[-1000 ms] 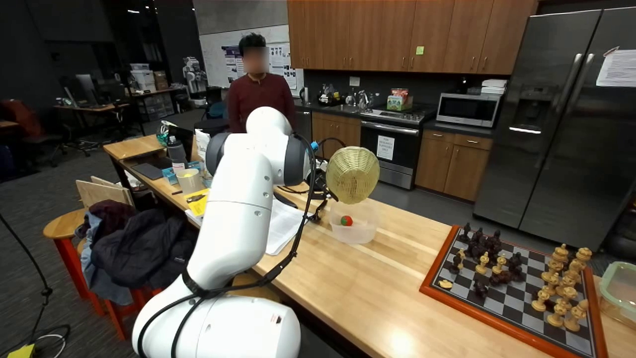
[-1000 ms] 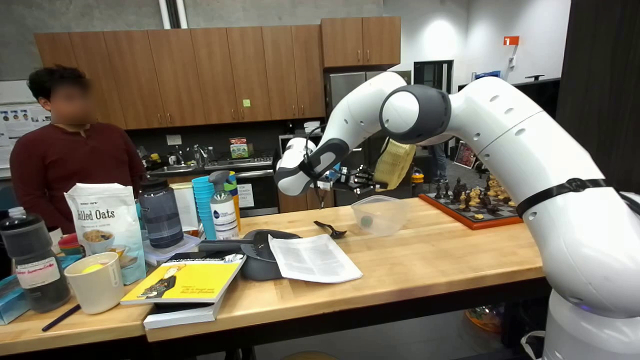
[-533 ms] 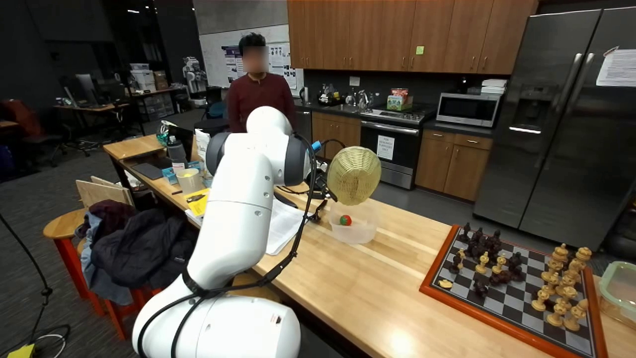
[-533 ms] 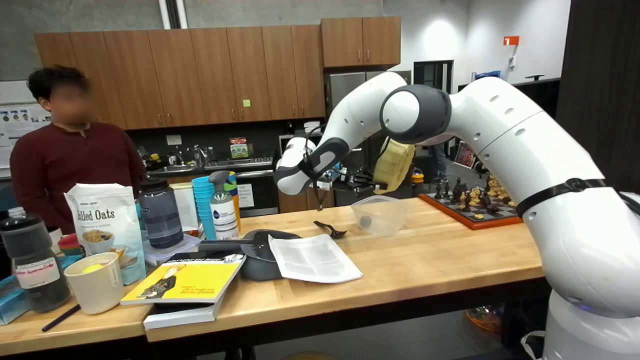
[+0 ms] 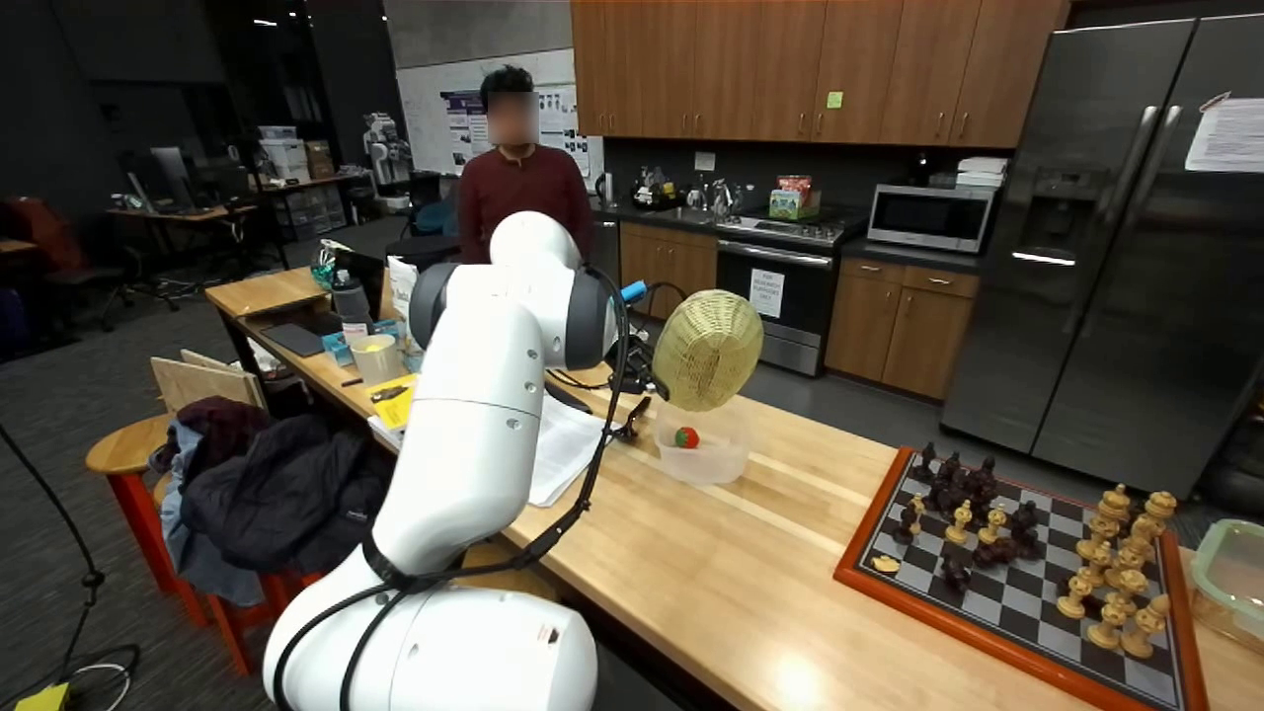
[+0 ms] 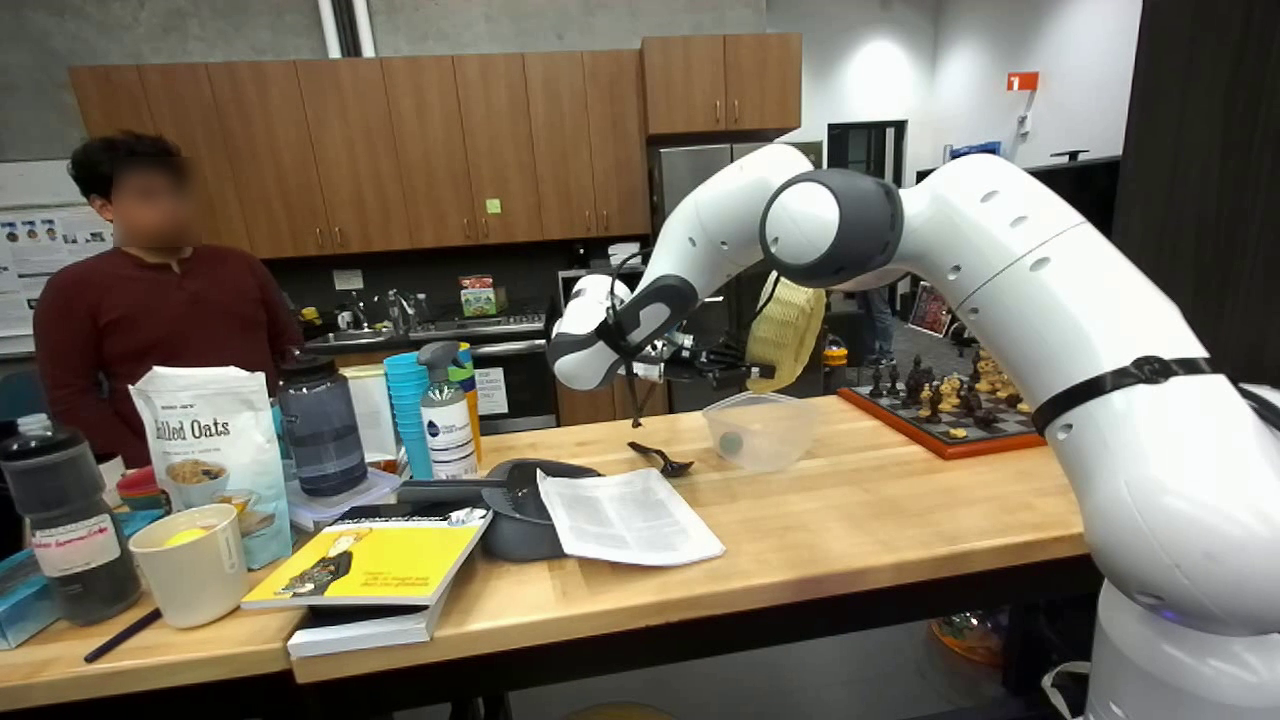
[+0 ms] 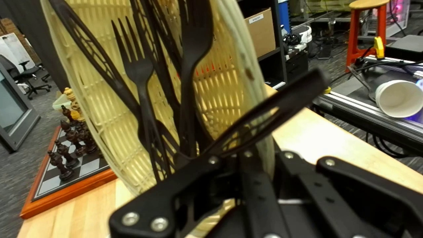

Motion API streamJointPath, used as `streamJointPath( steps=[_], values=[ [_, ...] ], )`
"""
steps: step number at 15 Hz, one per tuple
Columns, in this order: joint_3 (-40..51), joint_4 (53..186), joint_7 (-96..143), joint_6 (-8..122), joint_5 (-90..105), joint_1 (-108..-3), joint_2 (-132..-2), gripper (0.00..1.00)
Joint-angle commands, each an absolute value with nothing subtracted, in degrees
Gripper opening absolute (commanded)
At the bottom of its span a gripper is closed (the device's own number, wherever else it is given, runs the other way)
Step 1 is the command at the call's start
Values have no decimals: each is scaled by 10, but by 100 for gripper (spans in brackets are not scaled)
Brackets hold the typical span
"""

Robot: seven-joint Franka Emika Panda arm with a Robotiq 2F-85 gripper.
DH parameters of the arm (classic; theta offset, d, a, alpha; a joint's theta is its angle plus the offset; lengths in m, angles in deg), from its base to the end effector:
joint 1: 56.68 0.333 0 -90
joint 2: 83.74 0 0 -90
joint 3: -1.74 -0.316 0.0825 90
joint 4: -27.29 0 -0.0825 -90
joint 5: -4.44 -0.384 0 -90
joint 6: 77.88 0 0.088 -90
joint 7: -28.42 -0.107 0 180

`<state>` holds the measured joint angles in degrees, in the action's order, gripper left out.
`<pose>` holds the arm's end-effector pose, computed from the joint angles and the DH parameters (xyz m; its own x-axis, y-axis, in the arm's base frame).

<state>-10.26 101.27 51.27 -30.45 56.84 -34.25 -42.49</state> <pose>0.5786 0.2229 0.3454 0.3498 0.0619 -0.9348 0.8514 -0.4374 0.2897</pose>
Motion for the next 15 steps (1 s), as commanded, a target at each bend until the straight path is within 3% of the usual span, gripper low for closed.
streamJointPath(
  steps=[1, 15],
  values=[
    [-115, 1001, 545, -307, 566, -359, -433, 2],
    [-107, 979, 544, -313, 563, -373, -410, 2]
  ],
)
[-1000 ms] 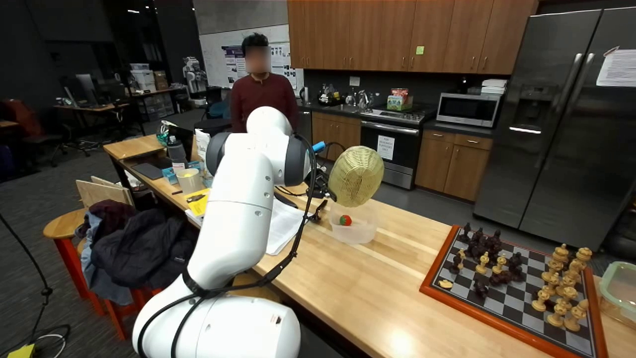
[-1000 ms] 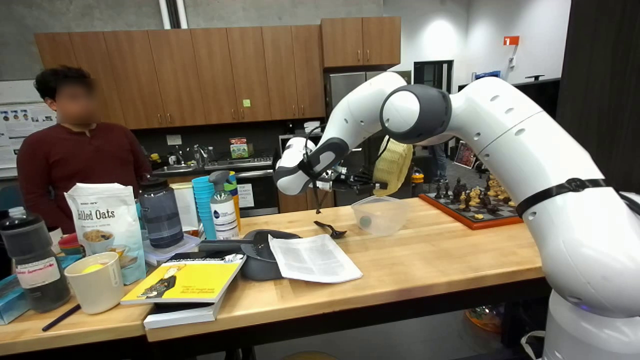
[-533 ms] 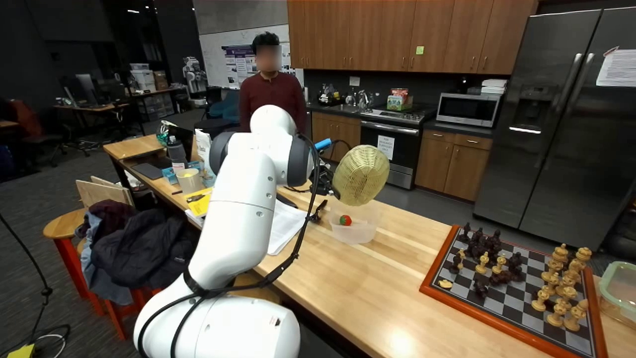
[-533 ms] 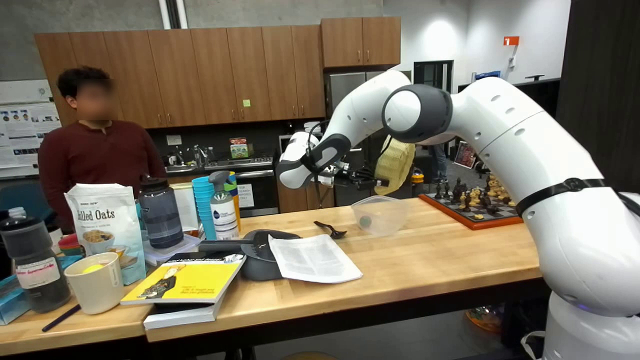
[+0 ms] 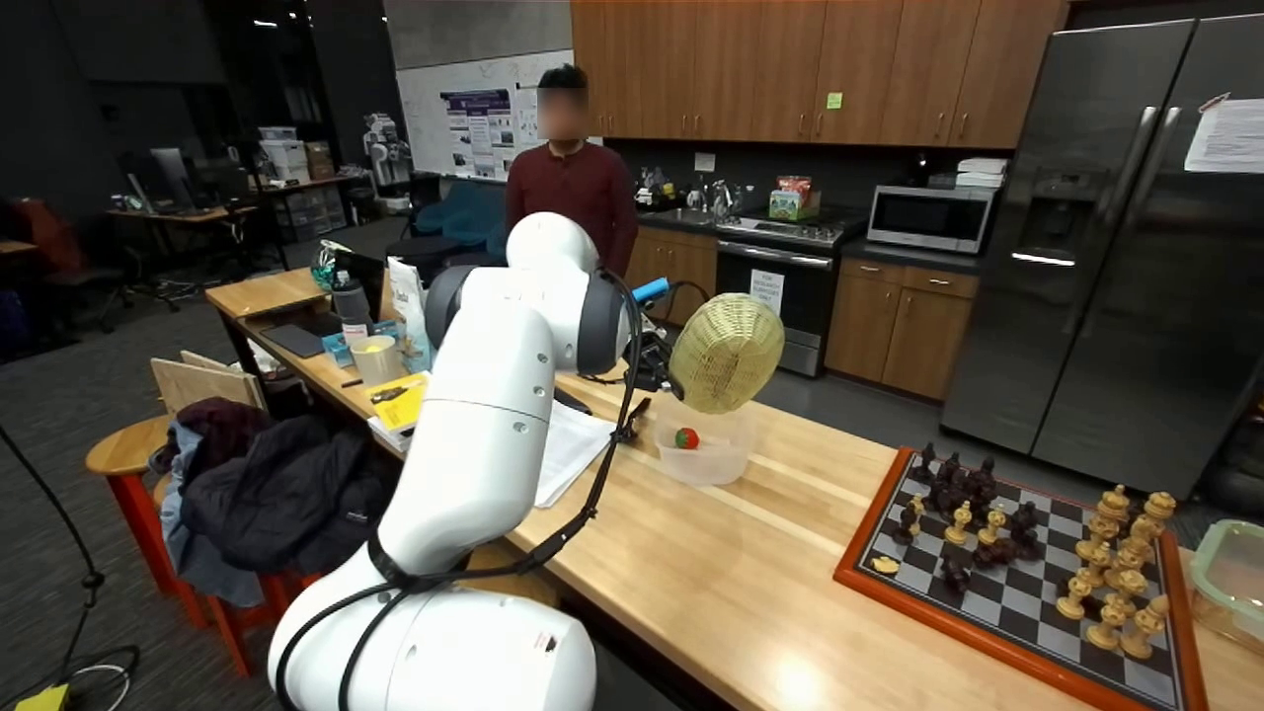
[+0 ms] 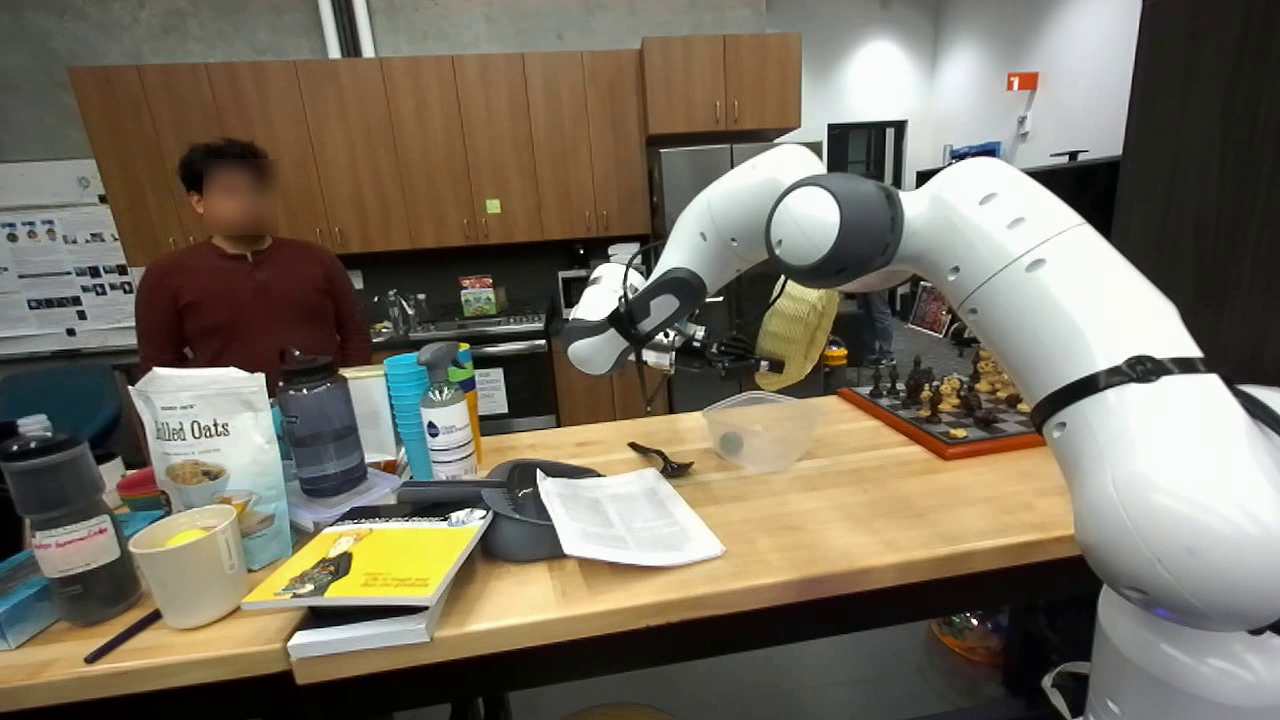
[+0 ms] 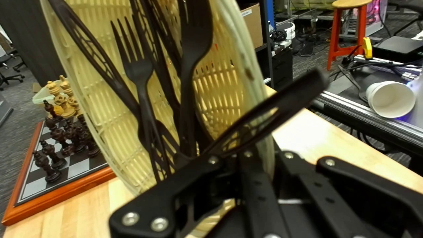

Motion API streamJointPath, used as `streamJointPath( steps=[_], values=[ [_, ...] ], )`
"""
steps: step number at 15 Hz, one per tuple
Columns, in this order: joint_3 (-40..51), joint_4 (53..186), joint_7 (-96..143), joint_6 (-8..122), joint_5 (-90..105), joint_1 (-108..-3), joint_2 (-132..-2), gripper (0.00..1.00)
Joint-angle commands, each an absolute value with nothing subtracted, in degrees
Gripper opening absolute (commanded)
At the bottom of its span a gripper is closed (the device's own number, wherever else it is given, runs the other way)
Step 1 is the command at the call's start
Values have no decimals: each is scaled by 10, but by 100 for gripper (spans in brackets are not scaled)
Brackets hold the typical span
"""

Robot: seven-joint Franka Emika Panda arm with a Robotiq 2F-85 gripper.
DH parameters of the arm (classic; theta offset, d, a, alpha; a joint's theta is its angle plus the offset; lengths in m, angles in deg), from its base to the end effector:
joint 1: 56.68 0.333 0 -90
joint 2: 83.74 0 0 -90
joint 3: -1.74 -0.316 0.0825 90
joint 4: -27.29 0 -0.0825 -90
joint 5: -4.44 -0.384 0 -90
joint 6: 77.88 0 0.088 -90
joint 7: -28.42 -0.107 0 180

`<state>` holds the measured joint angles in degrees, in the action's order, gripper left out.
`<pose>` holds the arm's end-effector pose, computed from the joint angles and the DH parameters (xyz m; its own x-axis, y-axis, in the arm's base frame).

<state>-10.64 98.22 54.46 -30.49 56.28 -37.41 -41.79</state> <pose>0.5967 0.1958 0.3551 0.3334 0.0978 -0.9377 0.8342 -0.4940 0.2451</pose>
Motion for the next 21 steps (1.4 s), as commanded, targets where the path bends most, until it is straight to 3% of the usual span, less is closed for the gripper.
streamJointPath(
  steps=[1, 12, 21],
  values=[
    [-108, 983, 544, -312, 565, -372, -409, 2],
    [-132, 981, 542, -284, 545, -363, -414, 2],
    [-155, 999, 540, -251, 524, -354, -495, 2]
  ],
)
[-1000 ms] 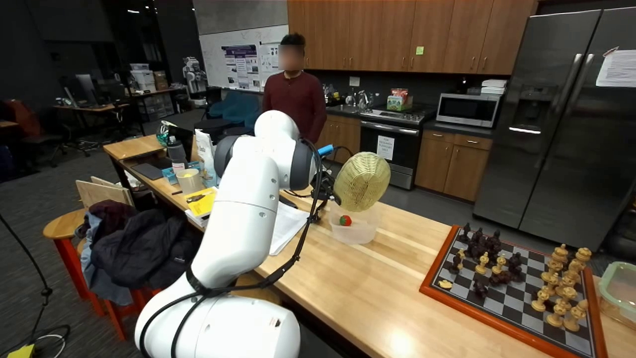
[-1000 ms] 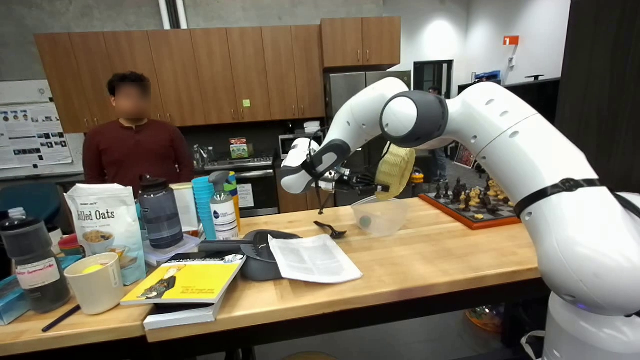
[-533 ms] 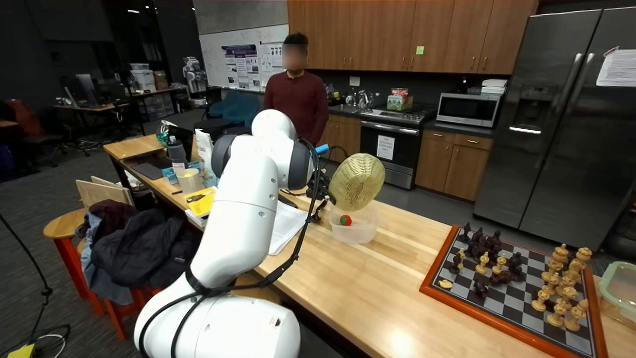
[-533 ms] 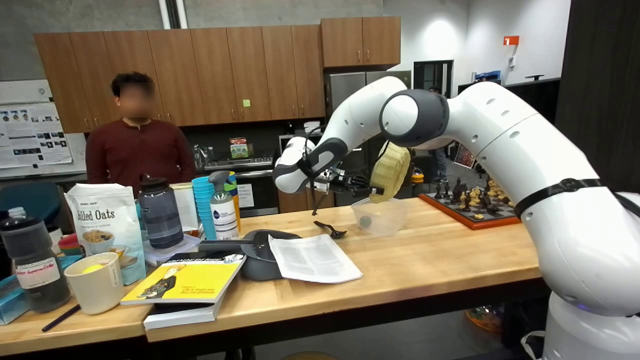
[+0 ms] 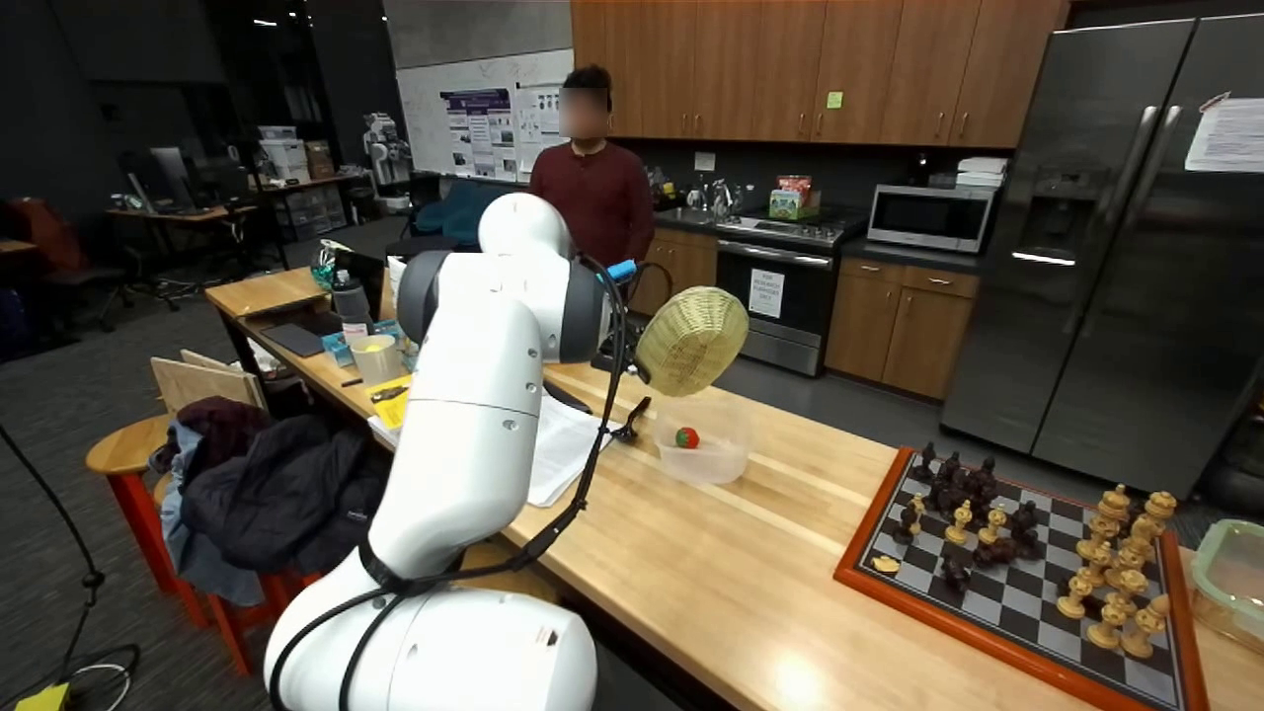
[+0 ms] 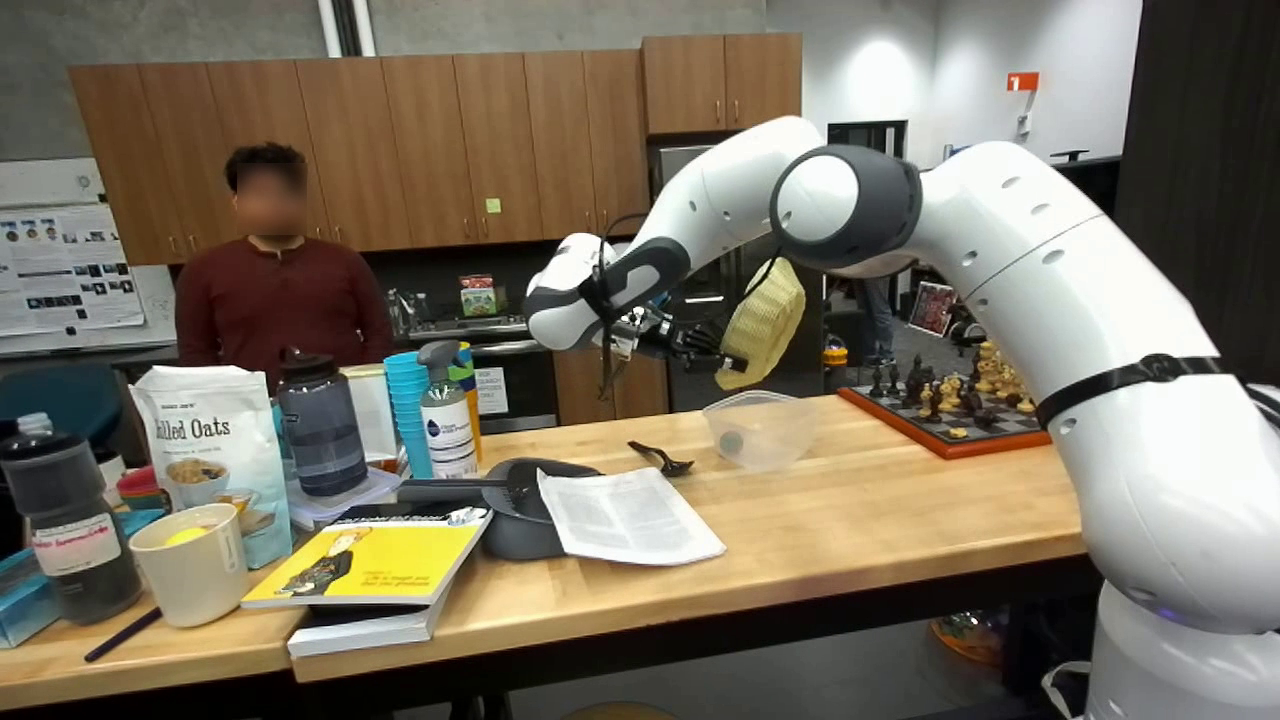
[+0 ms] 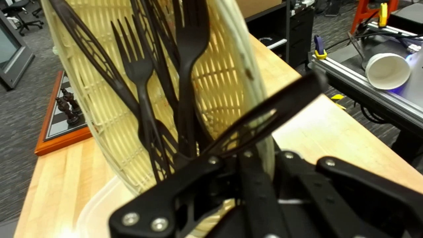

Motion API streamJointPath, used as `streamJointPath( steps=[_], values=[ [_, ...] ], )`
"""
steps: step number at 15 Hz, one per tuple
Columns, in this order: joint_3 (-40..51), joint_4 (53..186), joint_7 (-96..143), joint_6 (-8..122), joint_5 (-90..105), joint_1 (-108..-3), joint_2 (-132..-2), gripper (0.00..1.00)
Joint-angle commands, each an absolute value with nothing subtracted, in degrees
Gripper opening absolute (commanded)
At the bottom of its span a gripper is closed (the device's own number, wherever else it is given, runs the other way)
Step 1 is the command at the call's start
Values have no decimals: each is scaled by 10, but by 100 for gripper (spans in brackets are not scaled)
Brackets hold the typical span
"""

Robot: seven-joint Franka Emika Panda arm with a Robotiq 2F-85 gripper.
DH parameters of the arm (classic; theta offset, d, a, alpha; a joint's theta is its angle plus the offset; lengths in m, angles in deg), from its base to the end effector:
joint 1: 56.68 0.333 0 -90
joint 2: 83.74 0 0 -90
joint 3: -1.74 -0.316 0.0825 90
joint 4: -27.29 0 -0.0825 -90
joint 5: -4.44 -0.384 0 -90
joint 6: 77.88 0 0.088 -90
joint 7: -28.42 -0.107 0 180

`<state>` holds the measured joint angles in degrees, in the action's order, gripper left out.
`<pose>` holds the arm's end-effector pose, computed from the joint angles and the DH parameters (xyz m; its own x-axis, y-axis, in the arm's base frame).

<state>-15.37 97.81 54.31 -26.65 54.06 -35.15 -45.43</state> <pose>0.5765 0.2609 0.3916 0.3654 0.2766 -0.8888 0.8784 -0.4184 0.2310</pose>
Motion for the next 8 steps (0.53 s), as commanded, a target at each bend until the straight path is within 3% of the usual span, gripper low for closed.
streamJointPath(
  steps=[1, 8],
  values=[
    [-154, 998, 541, -248, 521, -353, -500, 2],
    [-126, 971, 545, -230, 481, -374, -430, 2]
  ],
)
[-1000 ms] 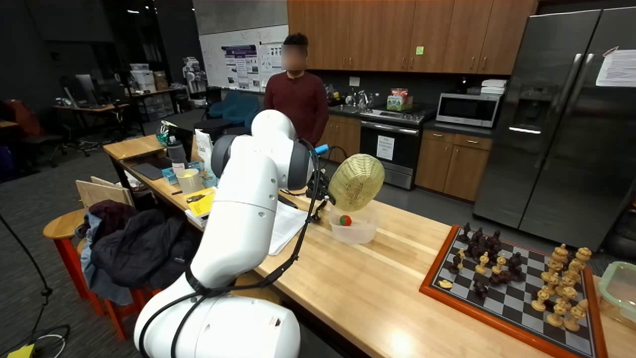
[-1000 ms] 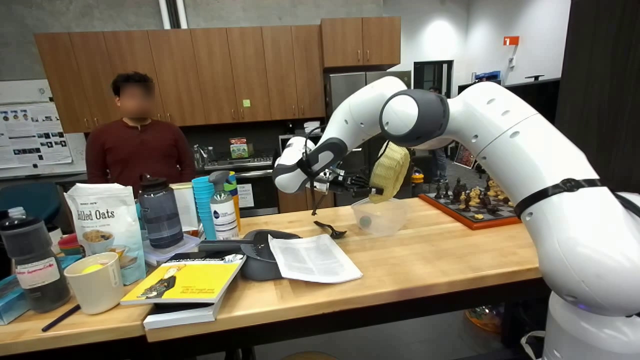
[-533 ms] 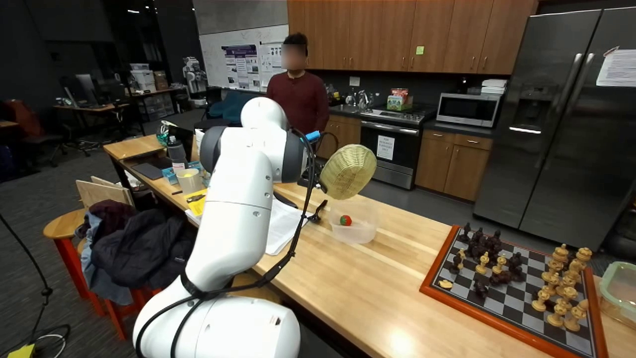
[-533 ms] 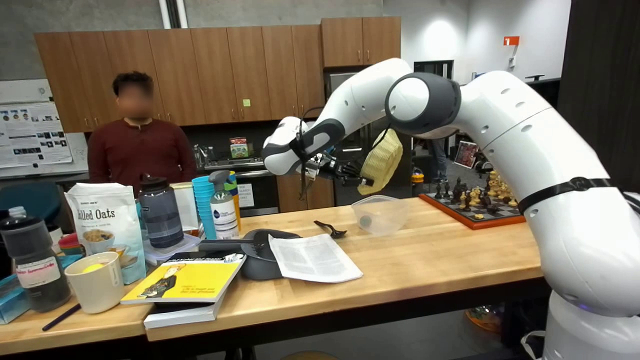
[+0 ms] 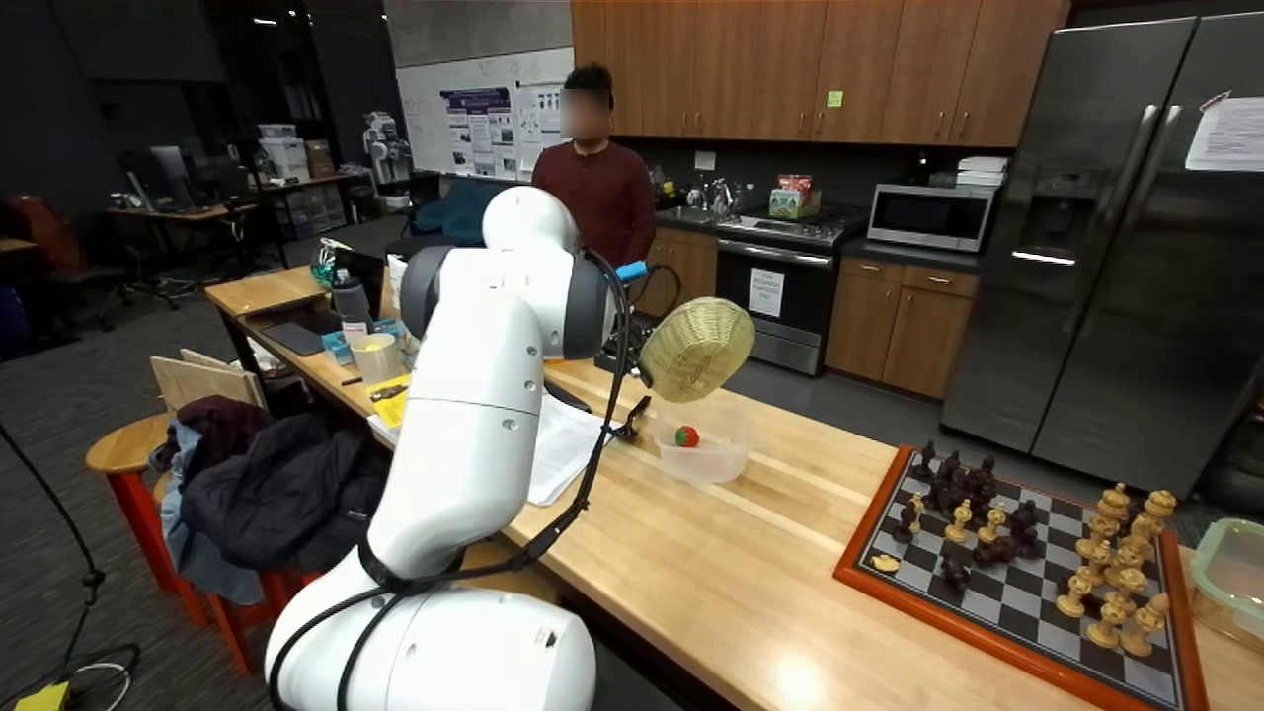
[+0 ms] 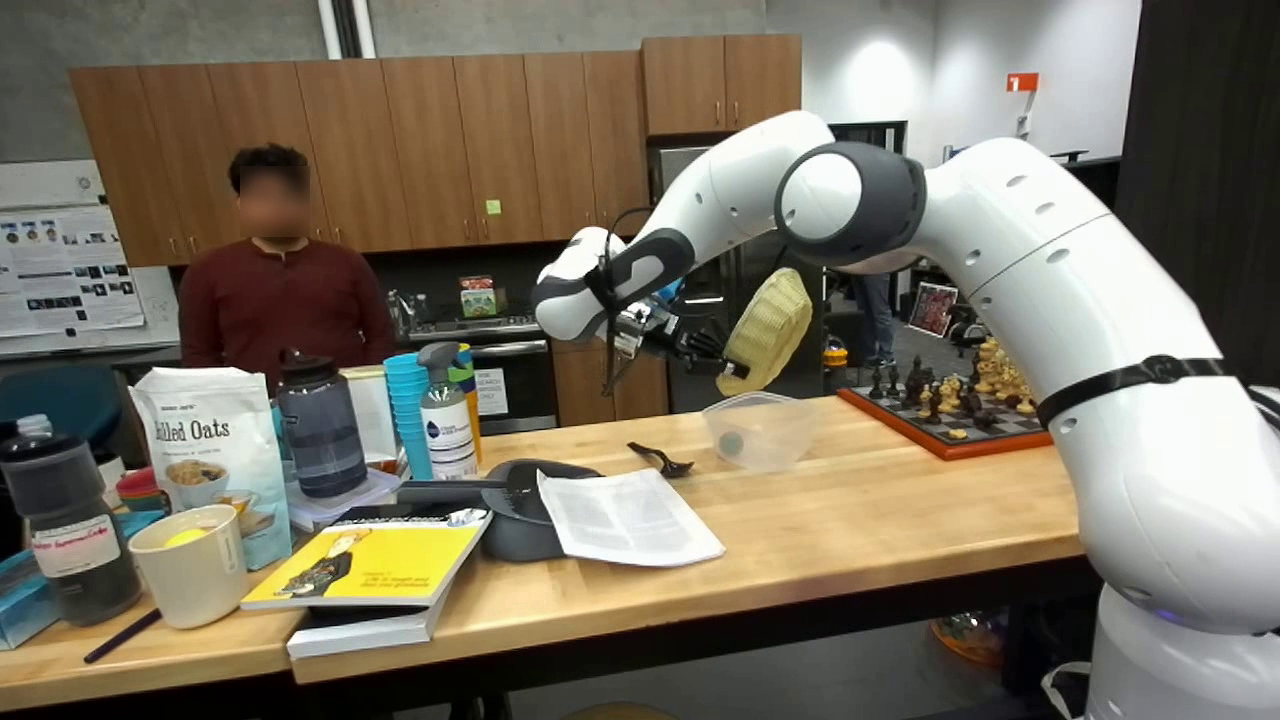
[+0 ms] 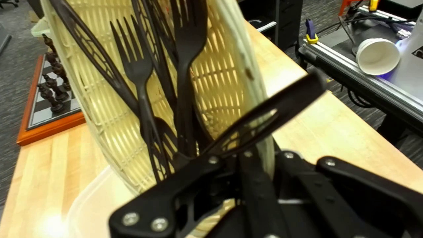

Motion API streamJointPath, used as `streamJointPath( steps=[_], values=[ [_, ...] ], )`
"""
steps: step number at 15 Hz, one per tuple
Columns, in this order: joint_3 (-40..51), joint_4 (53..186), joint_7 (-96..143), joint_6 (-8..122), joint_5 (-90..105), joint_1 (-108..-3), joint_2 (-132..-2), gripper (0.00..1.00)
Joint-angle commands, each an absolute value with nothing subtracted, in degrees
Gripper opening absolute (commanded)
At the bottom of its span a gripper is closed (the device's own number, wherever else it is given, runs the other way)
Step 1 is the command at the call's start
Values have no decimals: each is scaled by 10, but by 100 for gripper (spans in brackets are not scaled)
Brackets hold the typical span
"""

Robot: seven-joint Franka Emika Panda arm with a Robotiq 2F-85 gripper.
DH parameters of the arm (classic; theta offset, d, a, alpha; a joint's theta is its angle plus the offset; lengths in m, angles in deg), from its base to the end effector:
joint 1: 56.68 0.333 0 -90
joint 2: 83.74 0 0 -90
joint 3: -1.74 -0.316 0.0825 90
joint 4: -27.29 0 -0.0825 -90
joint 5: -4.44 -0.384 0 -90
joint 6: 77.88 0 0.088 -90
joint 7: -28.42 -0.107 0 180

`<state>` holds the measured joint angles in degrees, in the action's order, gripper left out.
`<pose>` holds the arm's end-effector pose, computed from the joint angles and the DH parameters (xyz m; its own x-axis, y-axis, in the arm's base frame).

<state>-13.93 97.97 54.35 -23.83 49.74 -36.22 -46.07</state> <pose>0.5837 0.2487 0.3893 0.3712 0.3320 -0.8671 0.8654 -0.4622 0.1935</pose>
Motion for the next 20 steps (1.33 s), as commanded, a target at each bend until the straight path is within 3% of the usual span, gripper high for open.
streamJointPath(
  steps=[1, 10, 20],
  values=[
    [-123, 971, 547, -226, 477, -376, -422, 2],
    [-148, 1004, 558, -180, 458, -378, -493, 2],
    [-117, 977, 530, -315, 449, -365, -495, 2]
  ],
)
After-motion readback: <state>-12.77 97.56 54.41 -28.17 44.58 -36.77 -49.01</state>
